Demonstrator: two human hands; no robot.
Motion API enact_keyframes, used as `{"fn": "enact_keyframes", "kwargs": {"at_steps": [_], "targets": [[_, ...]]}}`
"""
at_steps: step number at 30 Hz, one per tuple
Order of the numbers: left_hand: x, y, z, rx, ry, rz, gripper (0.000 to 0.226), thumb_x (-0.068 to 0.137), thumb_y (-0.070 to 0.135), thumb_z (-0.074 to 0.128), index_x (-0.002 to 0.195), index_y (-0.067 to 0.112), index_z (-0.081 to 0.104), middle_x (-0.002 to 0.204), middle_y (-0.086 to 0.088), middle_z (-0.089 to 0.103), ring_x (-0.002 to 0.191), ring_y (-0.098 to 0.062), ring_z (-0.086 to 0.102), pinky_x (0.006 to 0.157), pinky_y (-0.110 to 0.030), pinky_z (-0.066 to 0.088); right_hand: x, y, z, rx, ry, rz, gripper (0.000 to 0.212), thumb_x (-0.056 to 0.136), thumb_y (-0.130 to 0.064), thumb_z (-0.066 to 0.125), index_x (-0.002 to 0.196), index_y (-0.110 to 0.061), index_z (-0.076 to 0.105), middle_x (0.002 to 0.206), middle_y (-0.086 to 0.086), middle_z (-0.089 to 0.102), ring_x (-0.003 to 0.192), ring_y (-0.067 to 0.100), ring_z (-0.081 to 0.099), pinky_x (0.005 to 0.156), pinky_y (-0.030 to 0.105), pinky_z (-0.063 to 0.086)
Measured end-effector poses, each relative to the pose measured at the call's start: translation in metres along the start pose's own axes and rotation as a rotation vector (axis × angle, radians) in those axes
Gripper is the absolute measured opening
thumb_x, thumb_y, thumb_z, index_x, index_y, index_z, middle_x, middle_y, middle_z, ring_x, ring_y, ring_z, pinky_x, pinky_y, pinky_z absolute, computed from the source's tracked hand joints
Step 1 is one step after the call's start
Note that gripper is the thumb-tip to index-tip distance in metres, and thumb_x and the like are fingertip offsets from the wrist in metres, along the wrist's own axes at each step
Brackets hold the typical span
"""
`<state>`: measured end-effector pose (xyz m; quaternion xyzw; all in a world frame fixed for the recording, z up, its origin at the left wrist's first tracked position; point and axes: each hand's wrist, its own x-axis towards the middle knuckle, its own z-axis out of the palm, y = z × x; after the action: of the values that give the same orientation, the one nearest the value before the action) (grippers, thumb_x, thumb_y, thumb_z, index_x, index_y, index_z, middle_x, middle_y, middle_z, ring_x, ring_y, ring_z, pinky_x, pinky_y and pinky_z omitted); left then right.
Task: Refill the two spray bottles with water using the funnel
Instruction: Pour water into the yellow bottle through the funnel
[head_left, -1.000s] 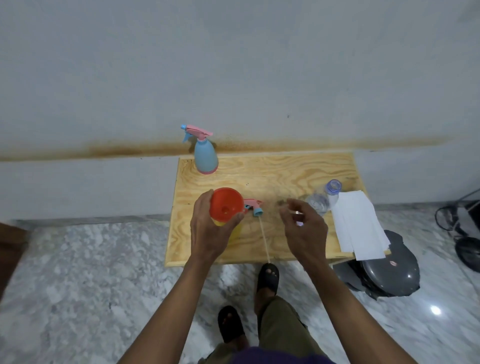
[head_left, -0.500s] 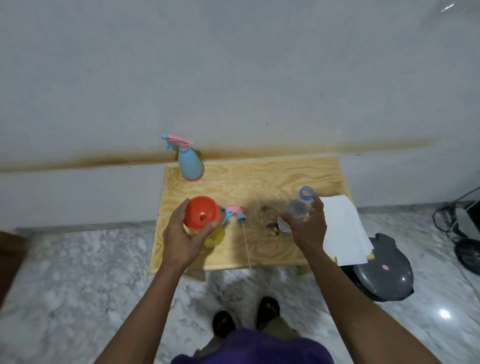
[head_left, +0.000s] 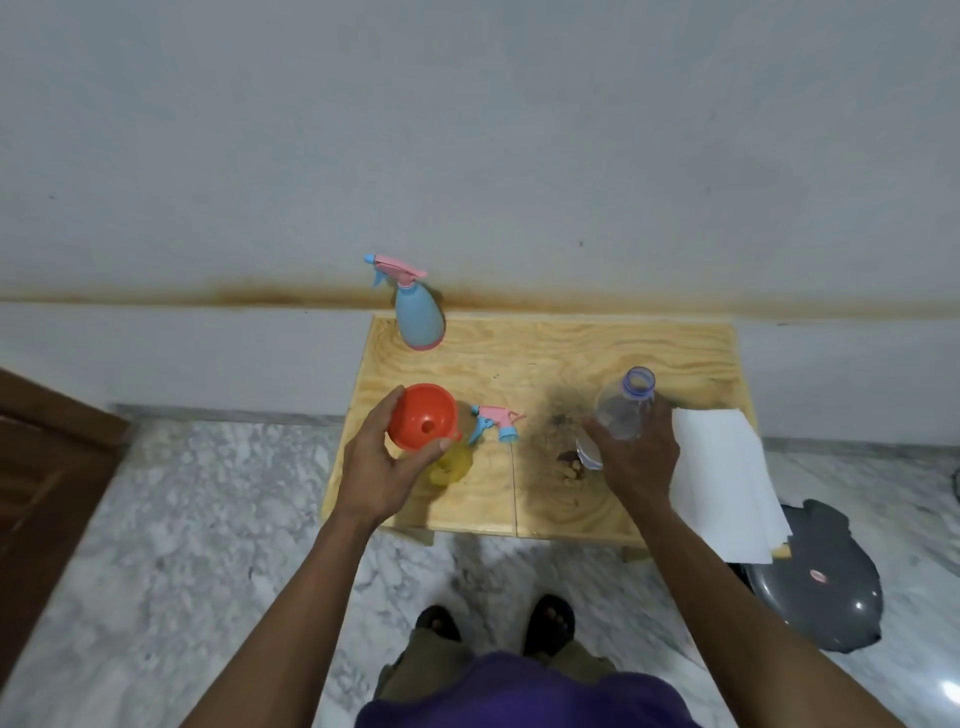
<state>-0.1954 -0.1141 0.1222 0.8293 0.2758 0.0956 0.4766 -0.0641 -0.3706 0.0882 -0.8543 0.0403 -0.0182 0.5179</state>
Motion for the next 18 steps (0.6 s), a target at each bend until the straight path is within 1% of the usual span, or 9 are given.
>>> {"fn": "enact_keyframes", "kwargs": {"at_steps": [2, 3, 5, 7, 10, 12, 14, 16, 18], "targets": [[0.000, 0.000, 0.001, -0.002, -0.005, 0.010, 0.091, 0.072, 0.045, 0.085, 0.150, 0.028, 0.042, 0.139, 0.019, 0.046, 0.126, -0.002, 0.046, 0.098, -0.022, 0.040, 0.000, -0.019, -0.003, -0.005, -0.019, -0.125, 0.071, 0.066, -0.027, 0.092, 0.123, -0.012, 0.053, 0.117, 0.003, 0.065, 0.102, 0.021, 0.061, 0.082, 0.023, 0.041], [0.000, 0.000, 0.001, -0.008, -0.010, 0.015, 0.091, 0.071, 0.046, 0.085, 0.150, 0.029, 0.041, 0.139, 0.020, 0.046, 0.126, -0.002, 0.046, 0.097, -0.020, 0.040, 0.000, -0.030, -0.004, -0.012, -0.039, -0.196, 0.071, 0.065, -0.026, 0.092, 0.123, -0.011, 0.053, 0.114, 0.001, 0.065, 0.097, 0.018, 0.060, 0.080, 0.018, 0.042], [-0.001, -0.001, 0.000, -0.020, -0.016, 0.021, 0.092, 0.071, 0.047, 0.085, 0.150, 0.029, 0.041, 0.138, 0.020, 0.046, 0.126, -0.003, 0.047, 0.094, -0.015, 0.038, 0.002, -0.053, -0.004, -0.044, -0.091, -0.321, 0.070, 0.065, -0.022, 0.092, 0.121, -0.008, 0.053, 0.108, -0.004, 0.062, 0.091, 0.013, 0.057, 0.073, 0.002, 0.037], [-0.001, -0.002, -0.002, -0.021, -0.022, 0.030, 0.092, 0.071, 0.046, 0.085, 0.149, 0.028, 0.041, 0.138, 0.020, 0.047, 0.126, -0.003, 0.047, 0.093, -0.013, 0.037, 0.003, -0.073, 0.000, -0.098, -0.178, -0.410, 0.070, 0.064, -0.020, 0.090, 0.122, -0.009, 0.052, 0.105, -0.004, 0.063, 0.085, 0.012, 0.057, 0.067, -0.001, 0.034], [0.002, -0.002, -0.006, 0.000, -0.040, 0.063, 0.090, 0.072, 0.043, 0.087, 0.148, 0.026, 0.043, 0.140, 0.016, 0.049, 0.128, -0.007, 0.049, 0.097, -0.018, 0.039, 0.005, -0.094, 0.013, -0.198, -0.348, -0.565, 0.070, 0.064, -0.020, 0.087, 0.124, -0.012, 0.050, 0.102, 0.001, 0.065, 0.078, 0.017, 0.059, 0.062, 0.010, 0.040], [0.005, -0.004, -0.009, 0.017, -0.054, 0.079, 0.090, 0.072, 0.043, 0.087, 0.149, 0.025, 0.043, 0.145, 0.009, 0.050, 0.130, -0.012, 0.050, 0.103, -0.027, 0.042, 0.007, -0.101, 0.020, -0.296, -0.457, -0.630, 0.069, 0.066, -0.024, 0.083, 0.125, -0.015, 0.048, 0.101, 0.001, 0.063, 0.081, 0.024, 0.061, 0.063, 0.028, 0.049], [0.008, -0.005, -0.010, 0.031, -0.069, 0.092, 0.092, 0.071, 0.047, 0.086, 0.149, 0.025, 0.042, 0.146, 0.006, 0.051, 0.131, -0.013, 0.049, 0.106, -0.031, 0.043, 0.008, -0.107, 0.025, -0.423, -0.540, -0.659, 0.071, 0.069, -0.032, 0.082, 0.127, -0.018, 0.044, 0.107, 0.001, 0.061, 0.088, 0.025, 0.060, 0.064, 0.038, 0.051], [0.010, -0.006, -0.013, 0.038, -0.085, 0.101, 0.093, 0.071, 0.051, 0.085, 0.149, 0.025, 0.042, 0.147, 0.006, 0.051, 0.131, -0.013, 0.049, 0.107, -0.033, 0.043, 0.008, -0.114, 0.028, -0.567, -0.608, -0.648, 0.072, 0.071, -0.036, 0.081, 0.130, -0.019, 0.042, 0.114, 0.001, 0.060, 0.094, 0.023, 0.058, 0.063, 0.035, 0.047], [0.012, -0.007, -0.015, 0.037, -0.105, 0.107, 0.094, 0.071, 0.053, 0.084, 0.150, 0.025, 0.042, 0.147, 0.005, 0.051, 0.130, -0.014, 0.050, 0.106, -0.032, 0.043, 0.007, -0.120, 0.032, -0.720, -0.646, -0.674, 0.073, 0.072, -0.033, 0.080, 0.132, -0.019, 0.039, 0.120, 0.002, 0.059, 0.098, 0.024, 0.057, 0.062, 0.031, 0.041]]}}
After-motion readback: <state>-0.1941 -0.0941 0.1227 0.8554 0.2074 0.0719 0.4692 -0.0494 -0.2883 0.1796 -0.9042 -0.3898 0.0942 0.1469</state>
